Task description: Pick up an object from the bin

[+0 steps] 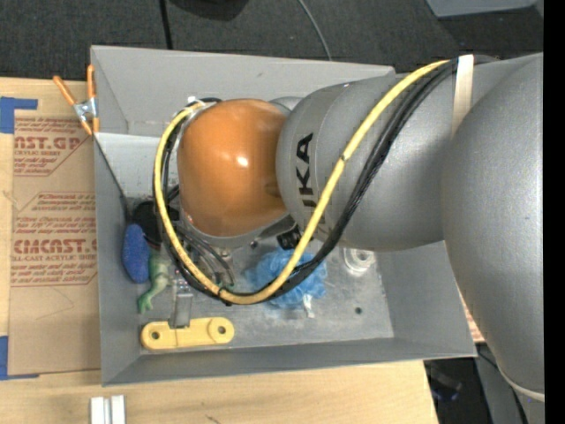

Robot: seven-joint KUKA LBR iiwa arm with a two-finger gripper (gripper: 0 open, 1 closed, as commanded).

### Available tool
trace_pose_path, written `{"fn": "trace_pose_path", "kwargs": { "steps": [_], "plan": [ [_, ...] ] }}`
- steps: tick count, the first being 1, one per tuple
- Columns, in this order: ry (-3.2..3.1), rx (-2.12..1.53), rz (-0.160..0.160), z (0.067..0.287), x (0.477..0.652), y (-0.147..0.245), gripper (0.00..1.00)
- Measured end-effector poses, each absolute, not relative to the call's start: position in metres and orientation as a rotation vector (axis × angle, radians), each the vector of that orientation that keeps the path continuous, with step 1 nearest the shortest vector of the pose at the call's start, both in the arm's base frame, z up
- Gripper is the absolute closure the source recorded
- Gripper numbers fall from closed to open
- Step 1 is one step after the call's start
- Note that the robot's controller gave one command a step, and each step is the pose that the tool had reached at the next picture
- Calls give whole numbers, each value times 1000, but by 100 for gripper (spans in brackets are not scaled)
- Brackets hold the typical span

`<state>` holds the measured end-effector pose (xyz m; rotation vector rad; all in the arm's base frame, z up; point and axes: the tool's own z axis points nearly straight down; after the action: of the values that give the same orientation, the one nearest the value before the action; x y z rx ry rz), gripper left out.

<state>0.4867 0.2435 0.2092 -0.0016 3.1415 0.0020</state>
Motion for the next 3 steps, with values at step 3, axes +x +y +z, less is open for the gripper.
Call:
{"fn": "trace_pose_path", "kwargs": {
  "steps": [3],
  "plan": [
    [3107, -460, 3, 130, 480, 215, 0]
  ]
}}
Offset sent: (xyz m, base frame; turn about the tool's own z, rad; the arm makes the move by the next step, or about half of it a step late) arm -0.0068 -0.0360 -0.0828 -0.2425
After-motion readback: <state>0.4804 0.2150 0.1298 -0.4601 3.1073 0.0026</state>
